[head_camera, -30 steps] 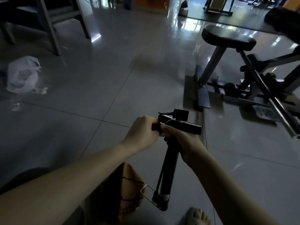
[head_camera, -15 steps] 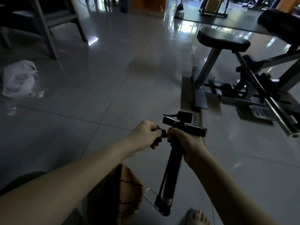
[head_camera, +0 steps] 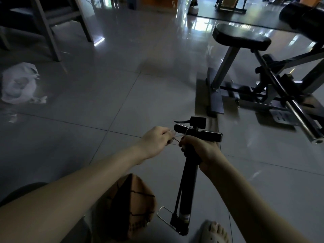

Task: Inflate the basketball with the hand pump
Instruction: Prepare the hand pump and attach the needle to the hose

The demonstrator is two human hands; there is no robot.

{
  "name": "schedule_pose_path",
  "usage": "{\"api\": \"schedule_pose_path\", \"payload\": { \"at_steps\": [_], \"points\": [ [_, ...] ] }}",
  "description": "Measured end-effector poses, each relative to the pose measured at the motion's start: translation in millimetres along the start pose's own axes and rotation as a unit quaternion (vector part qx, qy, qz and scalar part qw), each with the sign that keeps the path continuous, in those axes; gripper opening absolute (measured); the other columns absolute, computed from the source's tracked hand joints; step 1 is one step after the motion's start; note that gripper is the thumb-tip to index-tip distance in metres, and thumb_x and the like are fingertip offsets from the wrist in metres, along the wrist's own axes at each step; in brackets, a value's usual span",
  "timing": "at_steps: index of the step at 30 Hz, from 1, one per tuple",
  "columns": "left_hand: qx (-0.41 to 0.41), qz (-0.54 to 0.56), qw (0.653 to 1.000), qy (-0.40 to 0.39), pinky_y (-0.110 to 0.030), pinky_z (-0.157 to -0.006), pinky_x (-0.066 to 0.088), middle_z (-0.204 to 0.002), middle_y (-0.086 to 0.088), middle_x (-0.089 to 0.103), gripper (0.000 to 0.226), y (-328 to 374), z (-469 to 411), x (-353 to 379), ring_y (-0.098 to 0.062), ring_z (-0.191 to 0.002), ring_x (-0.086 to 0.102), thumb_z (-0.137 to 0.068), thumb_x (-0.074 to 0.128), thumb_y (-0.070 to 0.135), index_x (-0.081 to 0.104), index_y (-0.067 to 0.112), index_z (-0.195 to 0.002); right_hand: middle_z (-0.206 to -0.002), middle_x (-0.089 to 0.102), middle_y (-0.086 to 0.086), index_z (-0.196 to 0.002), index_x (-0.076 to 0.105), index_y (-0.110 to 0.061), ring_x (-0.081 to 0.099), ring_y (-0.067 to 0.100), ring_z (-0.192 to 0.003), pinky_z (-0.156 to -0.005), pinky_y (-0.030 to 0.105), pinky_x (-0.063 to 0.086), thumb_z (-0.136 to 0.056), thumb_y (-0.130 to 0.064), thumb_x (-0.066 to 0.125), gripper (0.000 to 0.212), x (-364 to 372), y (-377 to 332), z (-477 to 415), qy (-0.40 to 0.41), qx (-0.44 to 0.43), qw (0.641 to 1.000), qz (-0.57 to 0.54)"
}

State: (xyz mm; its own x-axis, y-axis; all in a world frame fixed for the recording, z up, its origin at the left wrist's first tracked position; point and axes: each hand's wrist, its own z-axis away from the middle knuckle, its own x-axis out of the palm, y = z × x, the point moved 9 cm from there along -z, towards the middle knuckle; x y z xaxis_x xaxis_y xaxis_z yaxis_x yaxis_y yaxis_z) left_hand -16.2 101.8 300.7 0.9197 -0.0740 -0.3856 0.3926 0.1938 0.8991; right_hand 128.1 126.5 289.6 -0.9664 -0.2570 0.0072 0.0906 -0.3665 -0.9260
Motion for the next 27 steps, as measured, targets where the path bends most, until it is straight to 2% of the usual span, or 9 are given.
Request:
{"api": "schedule_pose_path", "payload": {
  "at_steps": [5,7,9,11,13,17,23,25,27],
  "points": [
    [0.048,-0.080,0.996,0.014,-0.034,-0.058,0.038,-0.066,-0.002,0.052,0.034,9,2,-7,-0.015,-0.056,0.044,-0.105,0.049,0.029,0.059,0.007,-0.081,-0.062,0.058,0.010,-0.077,0.063,0.001,0.053,0.015,-0.051,-0.054,0.027,0.041,-0.085,0.001,0.061,0.008,4,7,0,-0.017,0.050,0.998,-0.036],
    [0.076,-0.135,0.988,0.019,-0.036,-0.060,0.044,-0.072,-0.004,0.060,0.028,14,5,-9,-0.019,-0.060,0.053,-0.105,0.050,0.028,0.061,0.010,-0.087,-0.064,0.058,0.010,-0.076,0.064,-0.001,0.053,0.014,-0.049,-0.053,0.026,0.040,-0.086,-0.002,0.062,0.010,6,12,0,-0.030,0.080,0.996,-0.041],
    [0.078,-0.128,0.989,0.003,-0.038,-0.063,0.050,-0.076,-0.004,0.064,0.023,13,6,-8,-0.021,-0.065,0.059,-0.105,0.050,0.024,0.061,0.014,-0.089,-0.064,0.057,0.007,-0.078,0.064,-0.004,0.051,0.013,-0.049,-0.053,0.024,0.039,-0.088,-0.006,0.064,0.010,10,16,0,-0.049,0.104,0.992,-0.050],
    [0.060,-0.085,0.995,-0.011,-0.033,-0.062,0.052,-0.076,-0.001,0.063,0.021,9,6,-7,-0.013,-0.064,0.058,-0.105,0.049,0.018,0.060,0.017,-0.087,-0.063,0.054,0.005,-0.079,0.062,-0.006,0.048,0.012,-0.048,-0.052,0.024,0.039,-0.088,-0.008,0.065,0.010,12,17,1,-0.063,0.117,0.989,-0.062],
    [0.058,-0.087,0.994,-0.006,-0.029,-0.061,0.049,-0.075,0.001,0.061,0.021,10,7,-10,-0.010,-0.063,0.055,-0.105,0.049,0.017,0.059,0.018,-0.087,-0.062,0.053,0.005,-0.079,0.060,-0.007,0.046,0.013,-0.049,-0.052,0.025,0.038,-0.088,-0.008,0.065,0.011,14,17,1,-0.069,0.122,0.988,-0.064],
    [0.077,-0.151,0.985,0.017,-0.035,-0.060,0.036,-0.071,-0.004,0.051,0.028,11,6,-17,-0.016,-0.062,0.044,-0.107,0.041,0.023,0.050,0.009,-0.084,-0.061,0.052,0.005,-0.075,0.058,-0.007,0.043,0.014,-0.053,-0.055,0.026,0.035,-0.089,-0.006,0.061,0.014,20,19,3,-0.074,0.126,0.988,-0.044],
    [0.056,-0.116,0.991,0.026,-0.034,-0.056,0.026,-0.064,-0.004,0.037,0.039,4,5,-21,-0.014,-0.053,0.031,-0.108,0.041,0.030,0.044,0.011,-0.074,-0.062,0.054,0.004,-0.079,0.060,-0.006,0.047,0.014,-0.054,-0.058,0.026,0.038,-0.090,-0.005,0.059,0.011,25,19,3,-0.093,0.137,0.986,-0.034],
    [0.057,-0.098,0.993,0.035,-0.034,-0.055,0.028,-0.061,-0.004,0.036,0.042,4,6,-25,-0.015,-0.050,0.031,-0.107,0.044,0.031,0.045,0.010,-0.071,-0.062,0.056,0.004,-0.081,0.061,-0.006,0.048,0.014,-0.055,-0.060,0.026,0.039,-0.091,-0.005,0.058,0.010,25,20,3,-0.096,0.140,0.985,-0.034],
    [0.057,-0.066,0.995,0.037,-0.036,-0.053,0.042,-0.058,-0.003,0.041,0.042,3,8,-28,-0.015,-0.049,0.041,-0.106,0.048,0.030,0.049,0.008,-0.070,-0.064,0.057,0.004,-0.082,0.062,-0.006,0.048,0.014,-0.057,-0.061,0.026,0.039,-0.091,-0.006,0.058,0.010,25,20,3,-0.096,0.141,0.985,-0.036]
  ]
}}
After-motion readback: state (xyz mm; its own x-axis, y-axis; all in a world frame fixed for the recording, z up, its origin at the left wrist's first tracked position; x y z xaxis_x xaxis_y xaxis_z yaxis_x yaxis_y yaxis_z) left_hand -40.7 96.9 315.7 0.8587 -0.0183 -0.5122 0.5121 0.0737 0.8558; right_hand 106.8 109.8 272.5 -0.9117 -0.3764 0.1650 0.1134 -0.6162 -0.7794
